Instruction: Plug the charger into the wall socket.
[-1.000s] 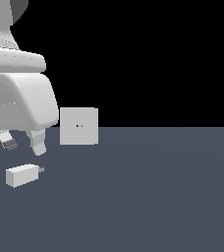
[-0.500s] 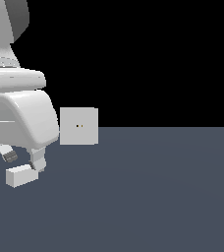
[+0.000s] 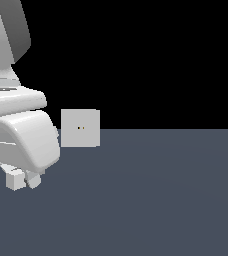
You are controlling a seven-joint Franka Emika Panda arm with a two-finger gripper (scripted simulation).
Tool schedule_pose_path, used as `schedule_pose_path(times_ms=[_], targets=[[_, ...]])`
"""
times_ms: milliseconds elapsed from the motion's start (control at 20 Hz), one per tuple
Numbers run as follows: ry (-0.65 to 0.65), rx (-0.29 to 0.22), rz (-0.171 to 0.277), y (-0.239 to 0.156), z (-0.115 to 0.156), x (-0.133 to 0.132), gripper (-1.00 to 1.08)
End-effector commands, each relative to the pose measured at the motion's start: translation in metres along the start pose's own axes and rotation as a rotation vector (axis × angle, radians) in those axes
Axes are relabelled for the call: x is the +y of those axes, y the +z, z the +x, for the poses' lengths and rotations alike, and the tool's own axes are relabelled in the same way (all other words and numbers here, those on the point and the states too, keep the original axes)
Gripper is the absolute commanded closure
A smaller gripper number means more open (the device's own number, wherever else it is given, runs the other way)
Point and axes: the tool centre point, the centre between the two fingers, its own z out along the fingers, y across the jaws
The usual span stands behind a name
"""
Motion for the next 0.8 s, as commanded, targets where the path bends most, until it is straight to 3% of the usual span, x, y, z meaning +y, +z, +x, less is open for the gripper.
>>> schedule_pose_path(times_ms=[0,750], targets=[[0.0,0.001,0.001,0.0006,0.0,-0.0004,1.08],[-0.022,0.001,0.009,-0.002,0.0027,0.0025,1.08]])
